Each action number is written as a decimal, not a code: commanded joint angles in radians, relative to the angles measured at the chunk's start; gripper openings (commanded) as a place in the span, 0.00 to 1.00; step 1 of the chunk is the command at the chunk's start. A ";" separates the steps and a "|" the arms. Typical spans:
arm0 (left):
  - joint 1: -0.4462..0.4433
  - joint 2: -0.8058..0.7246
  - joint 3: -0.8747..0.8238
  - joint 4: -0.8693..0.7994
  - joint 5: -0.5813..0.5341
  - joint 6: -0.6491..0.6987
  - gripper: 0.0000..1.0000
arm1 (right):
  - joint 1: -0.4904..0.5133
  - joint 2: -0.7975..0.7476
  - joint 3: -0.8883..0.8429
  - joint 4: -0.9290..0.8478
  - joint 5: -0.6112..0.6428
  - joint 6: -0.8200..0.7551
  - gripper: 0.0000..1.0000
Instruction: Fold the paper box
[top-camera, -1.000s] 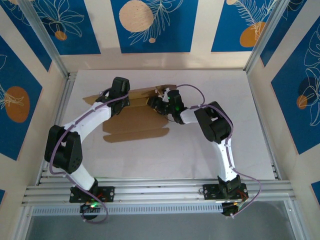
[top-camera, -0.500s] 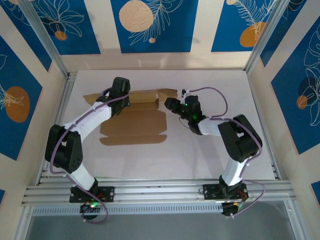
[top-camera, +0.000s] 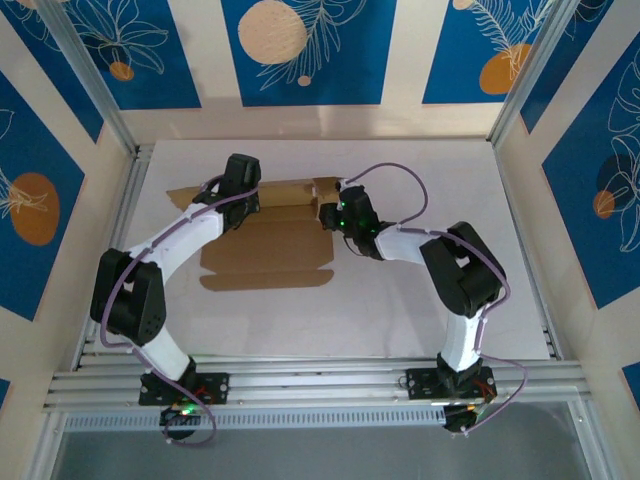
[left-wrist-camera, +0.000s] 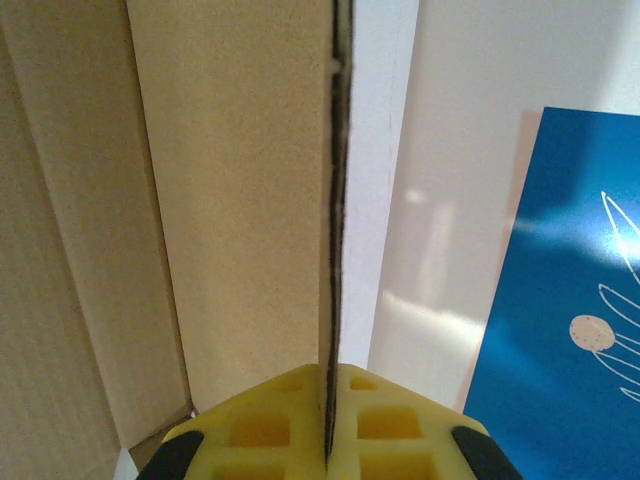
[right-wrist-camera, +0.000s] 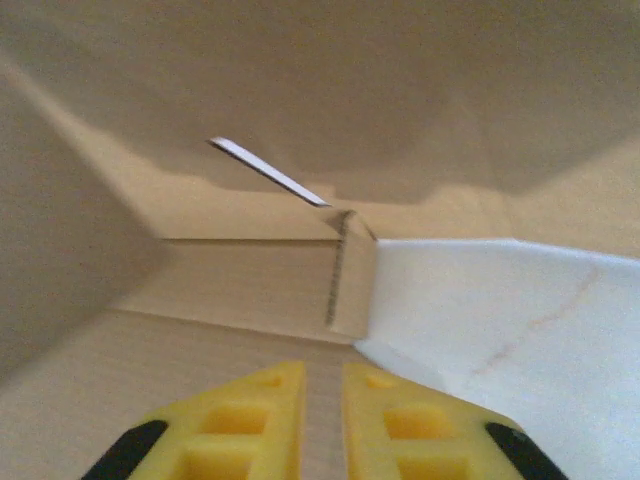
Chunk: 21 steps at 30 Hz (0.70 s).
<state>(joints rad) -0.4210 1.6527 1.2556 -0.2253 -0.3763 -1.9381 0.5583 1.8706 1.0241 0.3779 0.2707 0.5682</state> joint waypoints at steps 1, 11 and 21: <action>-0.005 0.019 0.001 -0.066 -0.002 -0.002 0.00 | -0.021 0.035 0.040 -0.038 0.027 0.071 0.15; -0.008 0.016 -0.018 -0.047 0.012 -0.003 0.00 | -0.001 0.199 0.216 -0.061 -0.092 0.122 0.14; -0.025 0.020 -0.041 -0.031 0.025 -0.010 0.00 | 0.005 0.318 0.322 -0.074 -0.205 0.168 0.24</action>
<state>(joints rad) -0.4217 1.6527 1.2430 -0.2089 -0.3946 -1.9392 0.5629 2.1597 1.2957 0.3069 0.1116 0.7147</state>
